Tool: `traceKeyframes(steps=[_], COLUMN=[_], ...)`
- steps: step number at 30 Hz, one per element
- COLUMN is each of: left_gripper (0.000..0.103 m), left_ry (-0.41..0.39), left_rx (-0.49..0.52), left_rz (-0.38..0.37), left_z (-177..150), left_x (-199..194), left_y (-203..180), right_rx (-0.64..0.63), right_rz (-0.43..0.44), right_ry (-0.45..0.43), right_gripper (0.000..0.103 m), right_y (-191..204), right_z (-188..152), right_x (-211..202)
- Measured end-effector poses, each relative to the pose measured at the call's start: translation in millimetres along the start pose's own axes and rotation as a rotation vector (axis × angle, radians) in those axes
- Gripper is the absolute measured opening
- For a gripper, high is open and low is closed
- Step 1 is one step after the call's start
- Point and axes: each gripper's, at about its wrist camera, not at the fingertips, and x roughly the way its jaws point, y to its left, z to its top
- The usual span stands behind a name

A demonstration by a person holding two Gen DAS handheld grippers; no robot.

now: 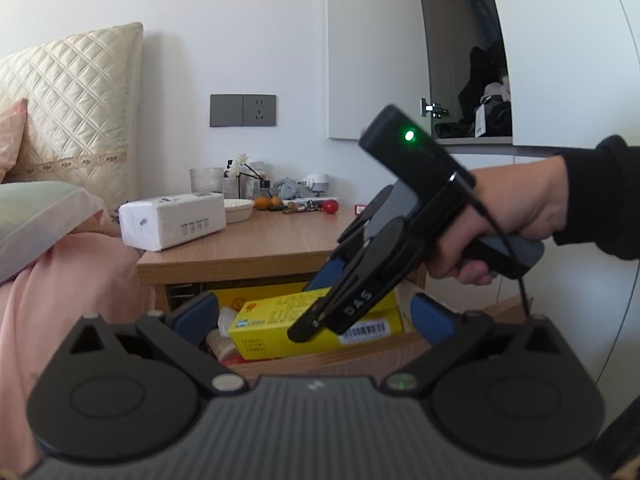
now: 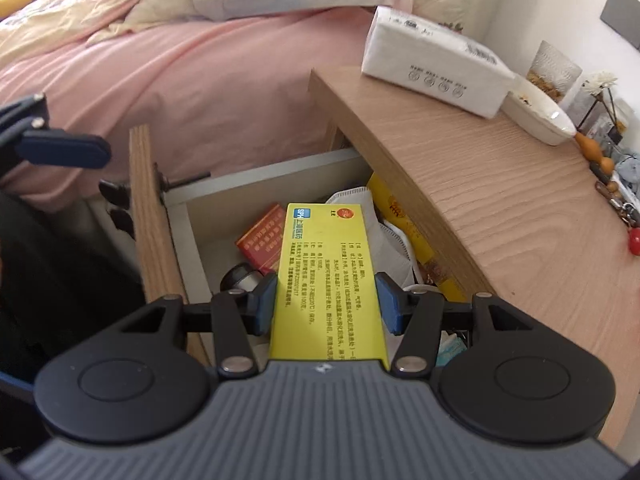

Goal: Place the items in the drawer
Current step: 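Carry the yellow box with the right tool over the open drawer, then lower the yellow box into the drawer and open the right tool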

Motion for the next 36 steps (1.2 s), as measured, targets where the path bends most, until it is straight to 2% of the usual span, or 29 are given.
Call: traceKeyframes(steps=[13,23,26,29,33,34,36], left_gripper=[0.103,0.103,0.103,0.103,0.103,0.103,0.103], left_ry=[0.007,0.009,0.010,0.011,0.012,0.012,0.012], left_rx=[-0.013,-0.020,-0.020,-0.019,-0.019,-0.019,-0.019], left_rz=[-0.007,-0.007,-0.005,-0.002,0.001,0.001,0.003], left_z=[0.9,1.2,1.1,1.0,0.9,0.8,0.8], left_x=[0.6,1.1,1.0,0.9,0.8,0.8,0.8], left_y=[2.7,3.8,3.9,3.9,4.0,4.0,4.0], right_rx=[0.023,0.103,0.149,0.184,0.205,0.206,0.205], right_rz=[0.060,0.111,0.108,0.094,0.075,0.072,0.069], right_ry=[0.133,0.136,0.118,0.104,0.093,0.089,0.081], right_gripper=[0.055,0.055,0.058,0.069,0.070,0.073,0.086], right_y=[-17.4,-31.2,-37.3,-39.8,-38.7,-37.4,-34.2], right_z=[-18.4,-15.9,-14.7,-13.1,-10.4,-9.9,-9.0], right_x=[37.7,34.5,25.6,15.1,-2.4,-6.9,-15.8])
